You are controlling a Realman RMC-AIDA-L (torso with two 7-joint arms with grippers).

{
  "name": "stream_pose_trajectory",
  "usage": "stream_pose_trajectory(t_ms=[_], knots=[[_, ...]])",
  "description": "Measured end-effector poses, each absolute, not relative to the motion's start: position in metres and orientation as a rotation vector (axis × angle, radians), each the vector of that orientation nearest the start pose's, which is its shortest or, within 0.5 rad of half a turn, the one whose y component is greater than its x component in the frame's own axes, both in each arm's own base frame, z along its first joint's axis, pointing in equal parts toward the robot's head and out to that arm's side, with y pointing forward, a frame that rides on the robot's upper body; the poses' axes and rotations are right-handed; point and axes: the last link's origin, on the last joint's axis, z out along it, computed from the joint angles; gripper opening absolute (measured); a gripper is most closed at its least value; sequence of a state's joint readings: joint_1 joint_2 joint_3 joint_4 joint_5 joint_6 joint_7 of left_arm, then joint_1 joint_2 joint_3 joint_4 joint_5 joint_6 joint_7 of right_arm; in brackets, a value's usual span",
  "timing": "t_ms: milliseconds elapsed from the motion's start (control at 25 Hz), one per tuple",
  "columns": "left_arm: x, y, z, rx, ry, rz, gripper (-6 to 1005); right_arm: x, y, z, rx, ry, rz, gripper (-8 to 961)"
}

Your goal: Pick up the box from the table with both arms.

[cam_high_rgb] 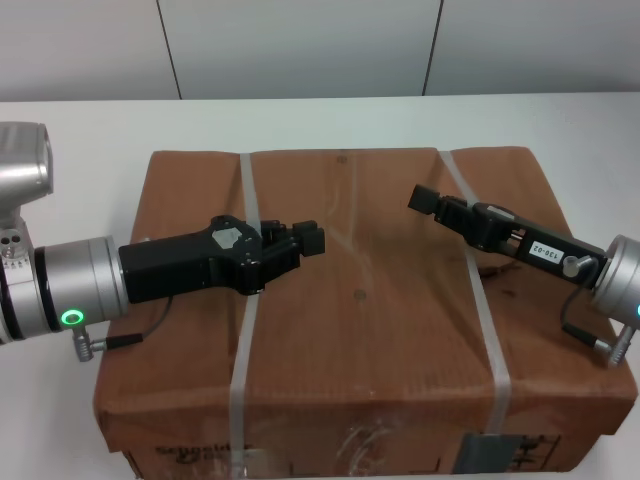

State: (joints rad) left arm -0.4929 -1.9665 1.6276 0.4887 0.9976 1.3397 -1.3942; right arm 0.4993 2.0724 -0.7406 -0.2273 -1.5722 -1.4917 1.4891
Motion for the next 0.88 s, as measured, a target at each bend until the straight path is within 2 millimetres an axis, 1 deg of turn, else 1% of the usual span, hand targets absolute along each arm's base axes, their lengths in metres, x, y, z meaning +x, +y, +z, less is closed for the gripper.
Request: stream_pose_trajectory(t_ms=[880], knots=[[-0.227,0.3202,-0.045,-2.726,-0.827,-1.024,129,0.2711,0.3054,-0.0378,-2.309,1.3,1.27,32]])
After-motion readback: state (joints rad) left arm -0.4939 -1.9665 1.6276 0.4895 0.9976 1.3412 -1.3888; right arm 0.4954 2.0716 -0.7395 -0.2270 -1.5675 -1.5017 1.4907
